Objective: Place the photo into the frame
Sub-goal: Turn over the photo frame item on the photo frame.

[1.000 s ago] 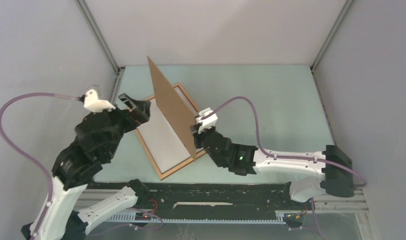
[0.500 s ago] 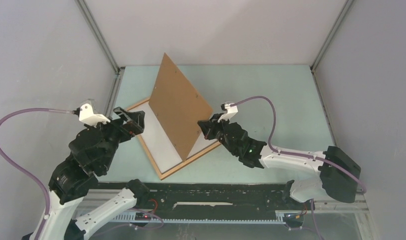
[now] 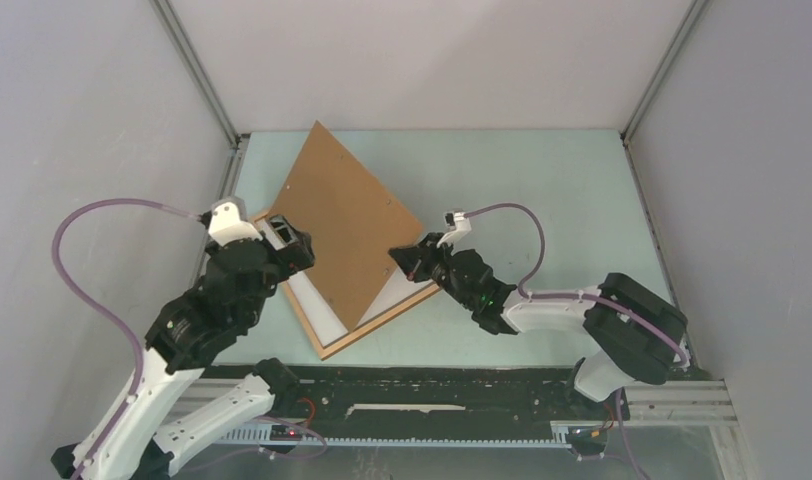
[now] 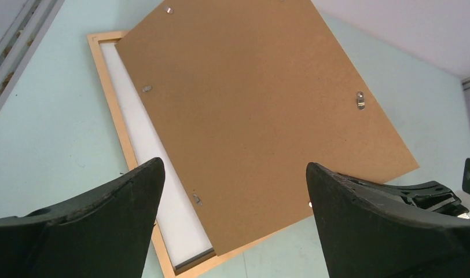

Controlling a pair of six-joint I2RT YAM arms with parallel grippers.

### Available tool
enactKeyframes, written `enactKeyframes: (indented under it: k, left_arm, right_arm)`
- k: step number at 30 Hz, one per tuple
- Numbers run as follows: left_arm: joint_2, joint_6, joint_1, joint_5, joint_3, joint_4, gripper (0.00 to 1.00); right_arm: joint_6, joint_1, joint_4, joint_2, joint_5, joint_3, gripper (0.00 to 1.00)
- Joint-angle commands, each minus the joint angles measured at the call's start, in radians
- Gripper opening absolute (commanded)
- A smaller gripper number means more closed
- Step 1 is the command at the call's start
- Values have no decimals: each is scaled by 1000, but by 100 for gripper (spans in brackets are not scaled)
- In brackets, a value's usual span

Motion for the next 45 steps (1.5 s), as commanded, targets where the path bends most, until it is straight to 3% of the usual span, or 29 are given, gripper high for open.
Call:
enactKeyframes:
  k: [1, 10, 18, 21, 31, 37, 45]
  left_arm:
    - [45, -30, -3, -47, -12, 8, 100]
    - [61, -60, -2, -49, -4, 2, 100]
    - [18, -94, -3, -63, -8, -8, 100]
    - [4, -99, -3, -73, -24, -9, 100]
    - [-4, -111, -3, -65, -37, -9, 100]
    - [8, -102, -3, -44, -32, -4, 100]
    - [8, -83, -3, -34, -46, 27, 100]
  right_arm:
    - [51, 18, 170, 66, -39, 7, 0]
    - [61, 68, 214, 160, -2, 4, 0]
    - [70, 89, 187, 139, 81, -31, 0]
    - [57, 104, 209, 154, 82, -31, 7]
    - [133, 120, 165, 137, 73, -31, 15]
    - [158, 131, 121, 131, 60, -31, 39]
    - [135, 126, -98, 72, 101, -31, 63]
